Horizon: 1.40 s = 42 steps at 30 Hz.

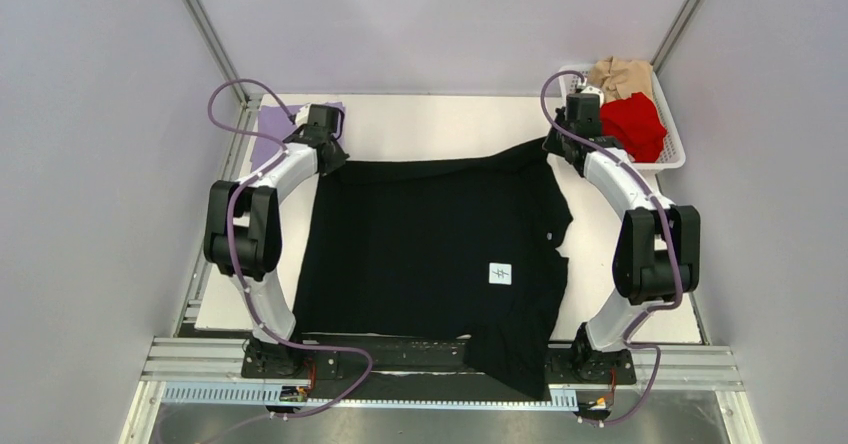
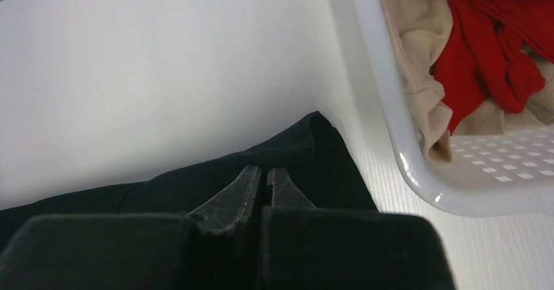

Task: Fold and stack the t-shirts
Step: Flatten out the tshirt

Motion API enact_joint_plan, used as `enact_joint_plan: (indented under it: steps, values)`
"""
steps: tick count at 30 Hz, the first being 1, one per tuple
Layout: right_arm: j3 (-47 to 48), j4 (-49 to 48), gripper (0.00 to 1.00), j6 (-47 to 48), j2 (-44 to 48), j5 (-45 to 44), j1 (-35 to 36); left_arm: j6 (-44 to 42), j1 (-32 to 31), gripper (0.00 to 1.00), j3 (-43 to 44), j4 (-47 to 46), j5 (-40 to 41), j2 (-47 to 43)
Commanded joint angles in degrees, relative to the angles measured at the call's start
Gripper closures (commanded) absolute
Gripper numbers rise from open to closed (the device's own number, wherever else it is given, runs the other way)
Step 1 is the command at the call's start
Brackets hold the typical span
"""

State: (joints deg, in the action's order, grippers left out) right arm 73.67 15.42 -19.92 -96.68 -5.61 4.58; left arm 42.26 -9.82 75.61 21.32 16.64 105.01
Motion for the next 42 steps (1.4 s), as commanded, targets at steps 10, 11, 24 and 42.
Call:
enact_joint_plan:
  steps: [10,11,24,42]
  values:
    - [14.4,-2.7,0.99,-4.7,-12.5,-6.4,-0.3,0.7,1.4,0.72,14.7,-0.7,-0.2,11.2]
    - [16.1,-2.1,0.98,-5.1,-14.4,-7.2,-0.3,0.9,1.5,0.65,15.4,-0.5,-0.2,12.4]
    - [30.2,3.6,0.07,0.0,-22.7,1.3,0.0,1.0,3.4,0.0,22.4,0.9,-12.0,10.4]
    - [-31.0,15.5,0.01,-20.7,32.8,2.5,1.2,2.4,-4.9,0.0,-30.7,-12.1,-23.7,-19.8]
